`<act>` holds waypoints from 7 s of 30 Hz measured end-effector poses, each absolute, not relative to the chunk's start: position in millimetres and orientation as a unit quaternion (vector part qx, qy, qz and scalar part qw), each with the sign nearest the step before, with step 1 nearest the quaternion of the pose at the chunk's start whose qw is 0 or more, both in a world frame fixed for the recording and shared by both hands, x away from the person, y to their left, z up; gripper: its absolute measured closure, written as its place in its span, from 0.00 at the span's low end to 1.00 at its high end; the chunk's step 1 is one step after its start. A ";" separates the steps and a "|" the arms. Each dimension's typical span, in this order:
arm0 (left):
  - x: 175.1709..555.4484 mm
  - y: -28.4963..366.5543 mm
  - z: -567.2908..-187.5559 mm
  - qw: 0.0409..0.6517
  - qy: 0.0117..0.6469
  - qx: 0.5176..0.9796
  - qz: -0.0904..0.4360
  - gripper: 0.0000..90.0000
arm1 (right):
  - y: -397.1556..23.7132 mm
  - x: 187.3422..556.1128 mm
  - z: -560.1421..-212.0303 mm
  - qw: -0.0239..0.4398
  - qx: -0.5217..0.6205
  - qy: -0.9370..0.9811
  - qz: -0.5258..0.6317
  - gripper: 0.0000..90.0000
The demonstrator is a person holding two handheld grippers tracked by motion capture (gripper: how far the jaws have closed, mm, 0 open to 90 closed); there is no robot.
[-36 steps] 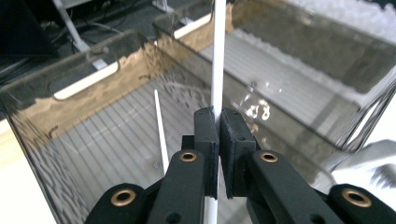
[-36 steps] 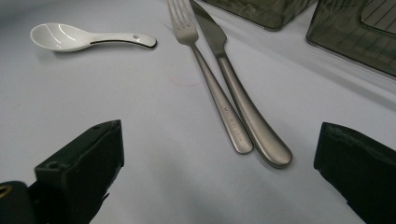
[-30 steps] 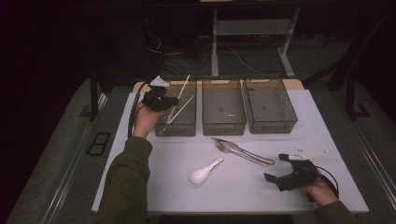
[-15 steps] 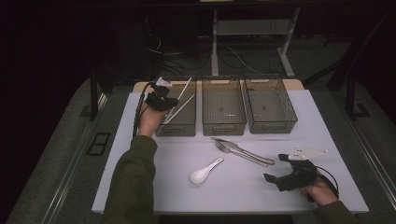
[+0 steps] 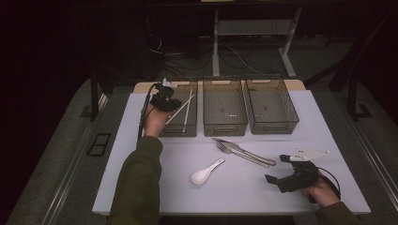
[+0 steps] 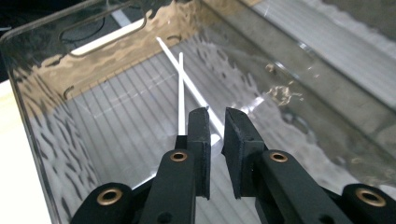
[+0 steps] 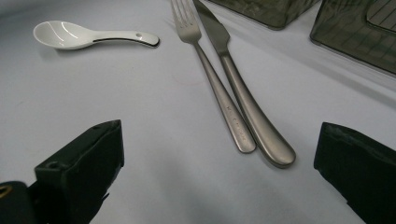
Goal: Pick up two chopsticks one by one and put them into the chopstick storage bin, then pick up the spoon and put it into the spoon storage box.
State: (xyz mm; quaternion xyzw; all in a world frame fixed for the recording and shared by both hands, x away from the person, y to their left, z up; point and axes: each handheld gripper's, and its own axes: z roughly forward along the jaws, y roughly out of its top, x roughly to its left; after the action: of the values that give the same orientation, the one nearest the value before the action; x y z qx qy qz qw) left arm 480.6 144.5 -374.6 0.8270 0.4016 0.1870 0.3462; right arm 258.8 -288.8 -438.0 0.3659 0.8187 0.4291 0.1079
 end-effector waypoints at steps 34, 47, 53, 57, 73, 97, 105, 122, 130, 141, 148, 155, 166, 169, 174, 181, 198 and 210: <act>385.9 126.5 -347.4 0.457 0.301 0.829 0.117 0.36 | -289.3 258.3 -438.2 0.109 0.369 0.818 0.428 0.02; 345.7 117.3 -368.3 0.468 0.285 0.829 0.114 0.27 | -289.2 257.5 -438.0 0.110 0.368 0.819 0.427 0.02; 331.2 115.5 -378.5 0.463 0.279 0.834 0.112 0.27 | -289.4 257.0 -437.6 0.111 0.367 0.818 0.429 0.02; 322.7 114.9 -386.2 0.461 0.273 0.837 0.111 0.27 | -289.3 256.5 -437.5 0.111 0.366 0.818 0.429 0.02; 308.6 100.6 -413.0 0.454 0.272 0.841 0.111 0.46 | -288.7 256.1 -437.1 0.111 0.365 0.819 0.428 0.02; 322.8 66.7 -438.2 0.412 0.250 0.874 0.061 0.99 | -288.3 256.0 -437.4 0.110 0.365 0.820 0.427 0.02; 326.7 64.3 -443.0 0.401 0.252 0.879 0.049 0.99 | -288.3 256.1 -437.5 0.110 0.364 0.821 0.427 0.02; 322.9 55.7 -444.0 0.388 0.231 0.891 0.034 0.99 | -288.2 256.2 -437.7 0.111 0.363 0.821 0.426 0.02; 319.0 48.3 -443.4 0.378 0.204 0.902 0.028 0.99 | -288.0 256.3 -437.8 0.111 0.363 0.821 0.426 0.02; 312.1 39.5 -442.4 0.378 0.179 0.908 0.014 0.99 | -288.1 256.3 -437.7 0.110 0.363 0.821 0.426 0.02; 309.3 36.1 -441.0 0.381 0.152 0.912 0.005 0.99 | -288.1 256.3 -437.8 0.111 0.363 0.821 0.426 0.02; 309.1 38.4 -437.9 0.387 0.152 0.909 0.012 0.99 | -288.2 256.2 -437.7 0.110 0.363 0.821 0.426 0.02; 297.6 69.0 -418.4 0.421 0.185 0.888 0.005 0.83 | -289.0 255.9 -437.4 0.110 0.363 0.821 0.427 0.02; 292.3 78.1 -416.5 0.425 0.191 0.885 0.007 0.74 | -289.0 255.8 -437.4 0.110 0.363 0.821 0.427 0.02; 286.2 90.4 -418.0 0.422 0.203 0.883 0.017 0.63 | -289.1 256.0 -437.5 0.110 0.364 0.820 0.427 0.02; 284.6 103.0 -422.9 0.413 0.221 0.883 0.028 0.52 | -289.3 255.8 -437.4 0.111 0.364 0.820 0.427 0.02; 293.4 102.5 -439.0 0.373 0.235 0.897 0.021 0.48 | -288.7 255.9 -437.7 0.110 0.363 0.821 0.427 0.02; 291.4 100.9 -441.0 0.351 0.212 0.912 0.019 0.59 | -288.9 256.1 -437.7 0.110 0.364 0.821 0.426 0.02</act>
State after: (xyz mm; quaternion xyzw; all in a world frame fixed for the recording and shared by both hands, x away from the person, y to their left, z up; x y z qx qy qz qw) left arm 291.4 100.9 -441.0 0.9119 0.2119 0.0193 0.3508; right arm 256.1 -288.9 -437.7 0.3639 0.8208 0.4263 0.1098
